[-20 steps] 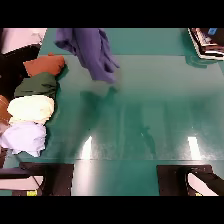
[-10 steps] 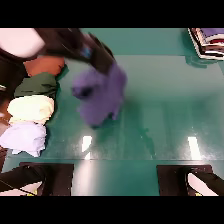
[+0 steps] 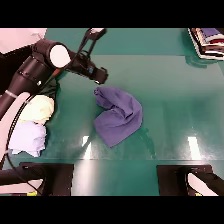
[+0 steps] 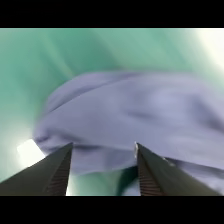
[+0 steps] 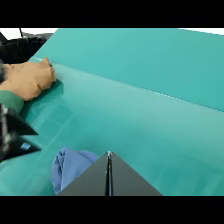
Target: Fold the shirts.
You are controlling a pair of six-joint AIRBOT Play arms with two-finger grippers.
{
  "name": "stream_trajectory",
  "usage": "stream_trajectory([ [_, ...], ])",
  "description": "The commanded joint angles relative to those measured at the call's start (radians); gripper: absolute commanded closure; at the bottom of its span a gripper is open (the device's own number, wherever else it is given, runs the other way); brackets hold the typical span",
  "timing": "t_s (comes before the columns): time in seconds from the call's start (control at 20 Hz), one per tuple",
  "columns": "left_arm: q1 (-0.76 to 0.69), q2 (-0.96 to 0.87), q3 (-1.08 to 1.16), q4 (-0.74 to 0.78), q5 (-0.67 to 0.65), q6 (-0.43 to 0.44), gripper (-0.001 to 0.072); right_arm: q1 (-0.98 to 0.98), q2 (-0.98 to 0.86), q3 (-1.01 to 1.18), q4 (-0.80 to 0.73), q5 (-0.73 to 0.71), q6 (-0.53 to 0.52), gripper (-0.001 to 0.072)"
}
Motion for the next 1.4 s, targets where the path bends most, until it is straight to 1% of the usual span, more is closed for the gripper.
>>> stream_trajectory([
  [0.0, 0.156, -0.108, -0.071, -0.14, -0.003, -0.023, 0.0239, 0.0, -0.001, 0.001, 0.001, 0.01, 0.001, 0.0698],
  [0.1, 0.209, -0.195, -0.082, -0.244, -0.001, -0.022, 0.0238, 0.0, -0.001, 0.001, 0.001, 0.01, 0.001, 0.0699],
  [0.15, 0.22, -0.233, -0.082, -0.268, 0.004, -0.021, 0.0237, 0.0, -0.001, 0.001, 0.001, 0.013, 0.001, 0.0699],
  [0.2, 0.22, -0.263, -0.082, -0.268, 0.017, -0.014, 0.02, 0.0, -0.001, 0.001, 0.001, 0.019, 0.001, 0.0699],
  [0.25, 0.219, -0.288, -0.082, -0.276, 0.031, -0.014, 0.013, 0.0, -0.001, 0.001, 0.0, 0.026, 0.001, 0.0698],
  [0.4, 0.2, -0.333, -0.082, -0.32, 0.076, 0.013, 0.013, 0.0, -0.003, 0.0, 0.0, 0.04, 0.001, 0.0699],
  [0.45, 0.195, -0.344, -0.082, -0.324, 0.083, 0.013, 0.0144, 0.0, -0.003, -0.006, 0.0, 0.04, 0.001, 0.0699],
  [0.5, 0.19, -0.349, -0.082, -0.328, 0.094, 0.013, 0.0239, 0.0, -0.003, -0.022, 0.0, 0.043, 0.002, 0.0698],
  [0.55, 0.187, -0.349, -0.082, -0.331, 0.114, 0.013, 0.0354, 0.0, -0.003, -0.048, -0.001, 0.051, 0.002, 0.0698],
  [0.6, 0.187, -0.348, -0.077, -0.338, 0.129, 0.013, 0.0567, 0.0, -0.003, -0.085, -0.002, 0.066, 0.001, 0.0698],
  [0.65, 0.194, -0.347, -0.06, -0.331, 0.121, 0.016, 0.0674, 0.0, -0.003, -0.127, -0.002, 0.077, 0.001, 0.0698],
  [0.8, 0.244, -0.344, 0.048, -0.32, 0.02, 0.016, 0.0679, 0.0, -0.003, -0.306, -0.005, 0.113, 0.002, 0.0698],
  [0.9, 0.275, -0.308, 0.105, -0.289, -0.001, 0.016, 0.0679, 0.003, -0.003, -0.473, -0.033, 0.107, 0.022, 0.0698],
  [0.95, 0.284, -0.283, 0.121, -0.266, 0.002, 0.016, 0.0679, 0.018, -0.003, -0.562, -0.074, 0.09, 0.034, 0.0698],
  [1.0, 0.29, -0.266, 0.134, -0.238, 0.003, 0.016, 0.0679, 0.037, -0.003, -0.663, -0.116, 0.042, 0.048, 0.0698],
  [1.05, 0.29, -0.246, 0.14, -0.215, 0.004, 0.016, 0.0679, 0.06, -0.003, -0.76, -0.105, -0.024, 0.063, 0.0698],
  [1.1, 0.29, -0.232, 0.14, -0.198, 0.003, 0.021, 0.0679, 0.082, -0.005, -0.861, -0.065, -0.106, 0.069, 0.0565],
  [1.15, 0.29, -0.226, 0.142, -0.199, 0.0, 0.032, 0.0679, 0.107, -0.019, -0.939, -0.007, -0.178, 0.069, 0.0251],
  [1.2, 0.29, -0.222, 0.142, -0.195, 0.002, 0.039, 0.0679, 0.134, -0.05, -0.998, 0.06, -0.231, 0.068, 0.0151],
  [1.3, 0.29, -0.222, 0.142, -0.179, 0.005, 0.038, 0.0679, 0.195, -0.131, -1.055, 0.164, -0.292, 0.067, 0.0161],
  [1.35, 0.29, -0.222, 0.142, -0.179, 0.007, 0.038, 0.0679, 0.24, -0.176, -1.057, 0.192, -0.32, 0.061, 0.0165],
])
